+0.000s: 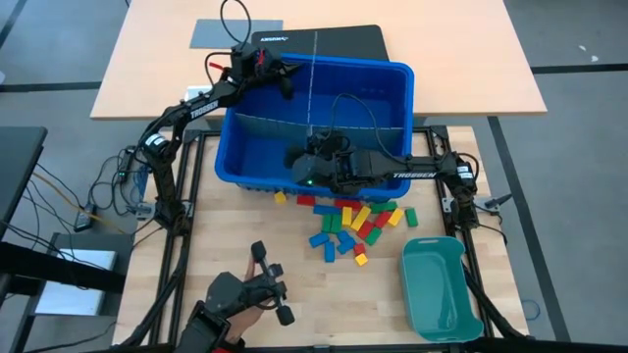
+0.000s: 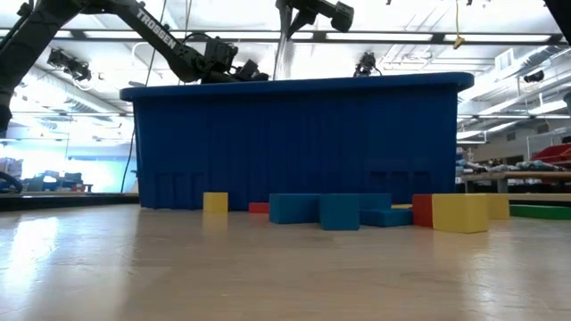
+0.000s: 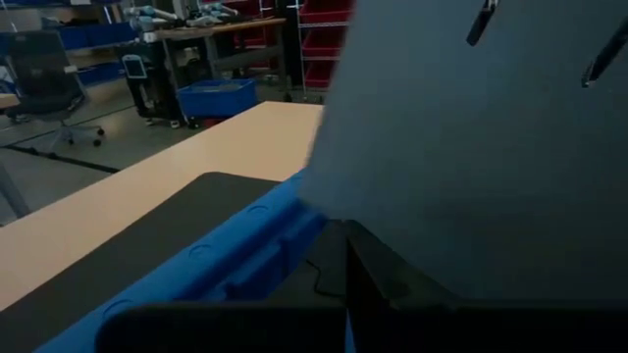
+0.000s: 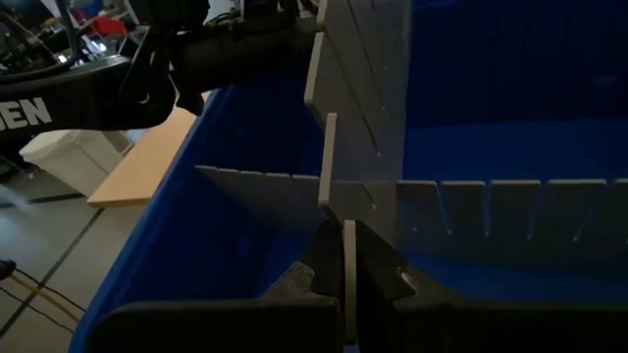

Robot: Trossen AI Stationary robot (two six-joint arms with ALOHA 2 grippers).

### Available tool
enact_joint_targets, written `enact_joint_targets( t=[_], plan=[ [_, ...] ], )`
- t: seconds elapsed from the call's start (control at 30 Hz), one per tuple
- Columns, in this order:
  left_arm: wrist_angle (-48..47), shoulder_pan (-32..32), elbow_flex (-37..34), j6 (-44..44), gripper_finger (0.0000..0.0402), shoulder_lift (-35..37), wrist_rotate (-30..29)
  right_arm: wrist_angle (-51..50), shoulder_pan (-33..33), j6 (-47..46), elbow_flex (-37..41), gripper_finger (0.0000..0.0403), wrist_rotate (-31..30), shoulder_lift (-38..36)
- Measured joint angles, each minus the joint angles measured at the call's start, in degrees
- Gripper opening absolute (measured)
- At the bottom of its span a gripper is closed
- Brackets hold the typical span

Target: Sort Items/Unsort Items

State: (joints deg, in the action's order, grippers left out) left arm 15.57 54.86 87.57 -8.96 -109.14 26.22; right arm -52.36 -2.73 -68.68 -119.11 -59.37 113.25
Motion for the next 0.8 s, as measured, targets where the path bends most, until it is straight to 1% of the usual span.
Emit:
enact_joint_targets(
  t=[0.13, 0.4, 0.63, 0.8],
  plan=[
    [0.11, 0.01, 0.00, -0.01, 0.0000, 0.00, -0.04, 0.02, 0.03, 0.00, 0.01, 0.0000, 0.40, 0.02],
    [-0.36, 1.59, -0.02, 0.85, 0.0000, 0.02, 0.00, -1.11, 1.32, 0.73, 0.00, 0.0000, 4.52, 0.02],
    [-0.42, 4.92, -0.01, 5.59, 0.0000, 0.24, 4.86, -1.44, 1.65, 1.26, 0.00, 0.0000, 5.25, 0.02],
    [-0.27, 5.69, 0.00, 6.18, 0.0000, 0.26, 5.54, -1.53, 1.10, 1.34, 0.02, 0.0000, 4.80, 0.05]
  ],
)
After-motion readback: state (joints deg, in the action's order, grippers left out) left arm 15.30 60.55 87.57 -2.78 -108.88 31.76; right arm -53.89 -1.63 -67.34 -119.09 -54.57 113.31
